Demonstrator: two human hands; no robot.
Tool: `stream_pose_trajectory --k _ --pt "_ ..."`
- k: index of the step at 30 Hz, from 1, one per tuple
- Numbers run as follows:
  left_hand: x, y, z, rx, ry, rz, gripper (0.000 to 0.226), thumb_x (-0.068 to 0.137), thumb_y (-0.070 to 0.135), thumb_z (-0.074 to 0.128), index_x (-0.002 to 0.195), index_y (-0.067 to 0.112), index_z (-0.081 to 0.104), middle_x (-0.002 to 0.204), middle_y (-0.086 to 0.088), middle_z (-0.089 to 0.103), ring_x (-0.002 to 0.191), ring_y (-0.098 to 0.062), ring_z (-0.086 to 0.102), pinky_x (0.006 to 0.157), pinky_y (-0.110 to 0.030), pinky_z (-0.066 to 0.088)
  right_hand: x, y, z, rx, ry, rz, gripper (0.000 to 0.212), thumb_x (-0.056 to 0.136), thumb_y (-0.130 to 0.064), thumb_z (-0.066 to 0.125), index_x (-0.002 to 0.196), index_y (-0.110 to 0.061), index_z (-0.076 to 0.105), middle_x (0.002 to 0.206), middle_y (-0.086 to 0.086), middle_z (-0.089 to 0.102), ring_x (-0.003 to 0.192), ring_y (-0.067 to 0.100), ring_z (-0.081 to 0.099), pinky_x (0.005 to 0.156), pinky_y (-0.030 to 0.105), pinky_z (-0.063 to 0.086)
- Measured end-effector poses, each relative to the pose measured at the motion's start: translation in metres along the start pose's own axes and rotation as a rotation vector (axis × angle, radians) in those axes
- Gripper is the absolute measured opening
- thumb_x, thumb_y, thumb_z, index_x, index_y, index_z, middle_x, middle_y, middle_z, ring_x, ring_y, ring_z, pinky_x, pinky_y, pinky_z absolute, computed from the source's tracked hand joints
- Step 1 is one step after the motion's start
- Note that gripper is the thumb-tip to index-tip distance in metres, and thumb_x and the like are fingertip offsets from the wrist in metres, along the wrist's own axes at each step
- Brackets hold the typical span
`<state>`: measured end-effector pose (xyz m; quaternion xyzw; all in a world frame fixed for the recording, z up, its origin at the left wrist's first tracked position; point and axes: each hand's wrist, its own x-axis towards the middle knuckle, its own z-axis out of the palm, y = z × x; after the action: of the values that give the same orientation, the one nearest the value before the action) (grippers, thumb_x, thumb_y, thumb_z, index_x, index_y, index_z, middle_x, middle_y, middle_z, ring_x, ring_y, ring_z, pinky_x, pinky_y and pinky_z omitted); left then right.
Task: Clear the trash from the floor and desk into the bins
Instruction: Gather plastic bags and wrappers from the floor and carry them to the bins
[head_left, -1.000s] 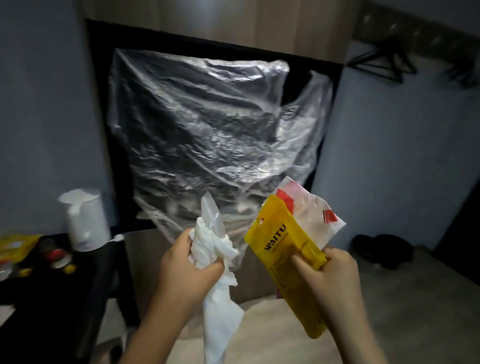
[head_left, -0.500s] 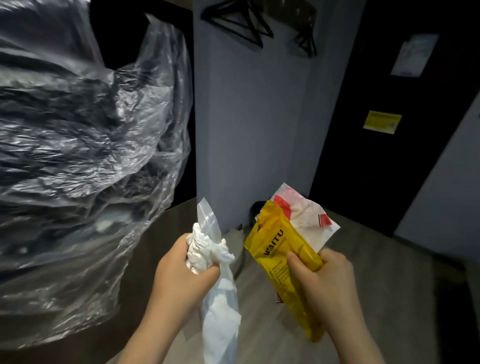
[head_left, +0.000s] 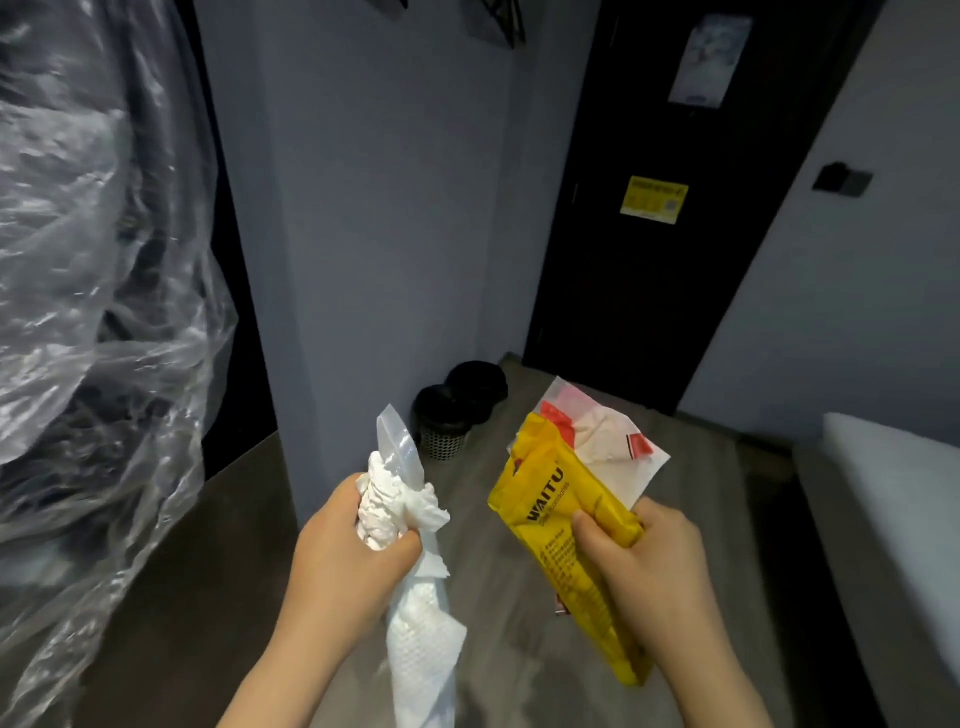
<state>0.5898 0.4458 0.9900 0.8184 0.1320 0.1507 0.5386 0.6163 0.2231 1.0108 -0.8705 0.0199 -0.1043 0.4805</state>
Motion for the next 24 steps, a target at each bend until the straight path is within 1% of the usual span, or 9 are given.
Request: stream_pose_trajectory --k 1,2,5,7,11,16,17,19,24 --pt "0.013 -0.001 0.008 0.001 -0.011 -0.006 0.019 0.07 0.005 0.067 0.076 0.021 0.059 0.072 0.003 0.065 0.062 -0.006 0.057 0.049 -0.013 0.041 0.013 0.005 0.003 -0.014 0.005 0.024 0.025 0.081 -0.024 0.07 0.062 -0.01 0.062 0.059 0.006 0.065 0.049 0.014 0.064 0.046 0.033 0.055" --pt "0.026 -0.002 0.016 0.002 -0.015 -0.009 0.019 0.07 0.006 0.068 0.075 0.021 0.058 0.071 0.003 0.065 0.059 -0.006 0.056 0.049 -0.014 0.04 0.027 0.01 0.006 -0.018 0.011 0.034 0.025 0.08 -0.026 0.07 0.063 -0.01 0.062 0.061 0.007 0.066 0.051 0.018 0.065 0.048 0.036 0.056" --pt "0.068 -0.001 0.042 0.02 -0.014 0.0 0.019 0.072 0.006 0.067 0.076 0.023 0.058 0.068 0.001 0.064 0.056 -0.007 0.054 0.051 -0.019 0.04 0.072 0.022 0.013 -0.053 0.035 0.018 0.025 0.082 -0.023 0.069 0.061 -0.011 0.061 0.061 0.004 0.065 0.052 0.016 0.064 0.044 0.027 0.05" --pt "0.096 0.002 0.061 0.035 -0.023 0.022 0.021 0.072 0.007 0.067 0.076 0.025 0.057 0.069 0.004 0.064 0.055 -0.003 0.054 0.049 -0.015 0.038 0.105 0.029 0.016 -0.054 0.029 0.011 0.026 0.082 -0.023 0.069 0.059 -0.013 0.061 0.061 0.003 0.064 0.054 0.017 0.063 0.044 0.027 0.047" --pt "0.157 0.018 0.105 0.023 -0.025 0.038 0.029 0.073 0.004 0.068 0.079 0.03 0.058 0.079 0.02 0.065 0.059 0.003 0.056 0.05 -0.008 0.04 0.183 0.041 0.011 -0.071 0.015 0.005 0.03 0.081 -0.022 0.069 0.056 -0.011 0.056 0.058 0.006 0.061 0.053 0.018 0.059 0.044 0.025 0.04" --pt "0.23 0.035 0.162 0.036 -0.014 0.036 0.024 0.072 0.0 0.067 0.078 0.022 0.059 0.072 0.024 0.064 0.056 0.006 0.055 0.05 -0.005 0.039 0.28 0.055 0.001 -0.032 -0.004 0.01 0.023 0.083 -0.022 0.066 0.062 -0.013 0.062 0.063 0.006 0.066 0.058 0.022 0.066 0.051 0.038 0.057" --pt "0.242 0.036 0.171 0.034 -0.023 0.034 0.023 0.072 0.0 0.067 0.077 0.021 0.06 0.07 0.024 0.064 0.055 0.006 0.055 0.05 -0.005 0.039 0.296 0.06 0.002 -0.019 -0.011 0.018 0.022 0.083 -0.022 0.066 0.064 -0.012 0.063 0.065 0.007 0.067 0.057 0.022 0.067 0.049 0.04 0.057" --pt "0.266 0.035 0.186 0.024 -0.037 0.026 0.023 0.072 -0.001 0.066 0.075 0.02 0.06 0.067 0.023 0.064 0.054 0.007 0.055 0.05 -0.004 0.039 0.325 0.067 0.006 0.015 -0.023 0.046 0.022 0.084 -0.019 0.066 0.064 -0.011 0.063 0.065 0.008 0.067 0.055 0.02 0.067 0.045 0.037 0.055" --pt "0.347 0.02 0.214 0.006 -0.022 0.001 0.028 0.071 -0.002 0.069 0.076 0.023 0.058 0.075 0.025 0.065 0.06 0.008 0.058 0.053 -0.004 0.04 0.405 0.082 0.033 -0.057 -0.056 0.111 0.027 0.083 -0.024 0.069 0.059 -0.017 0.058 0.059 0.003 0.064 0.057 0.02 0.065 0.051 0.032 0.053"
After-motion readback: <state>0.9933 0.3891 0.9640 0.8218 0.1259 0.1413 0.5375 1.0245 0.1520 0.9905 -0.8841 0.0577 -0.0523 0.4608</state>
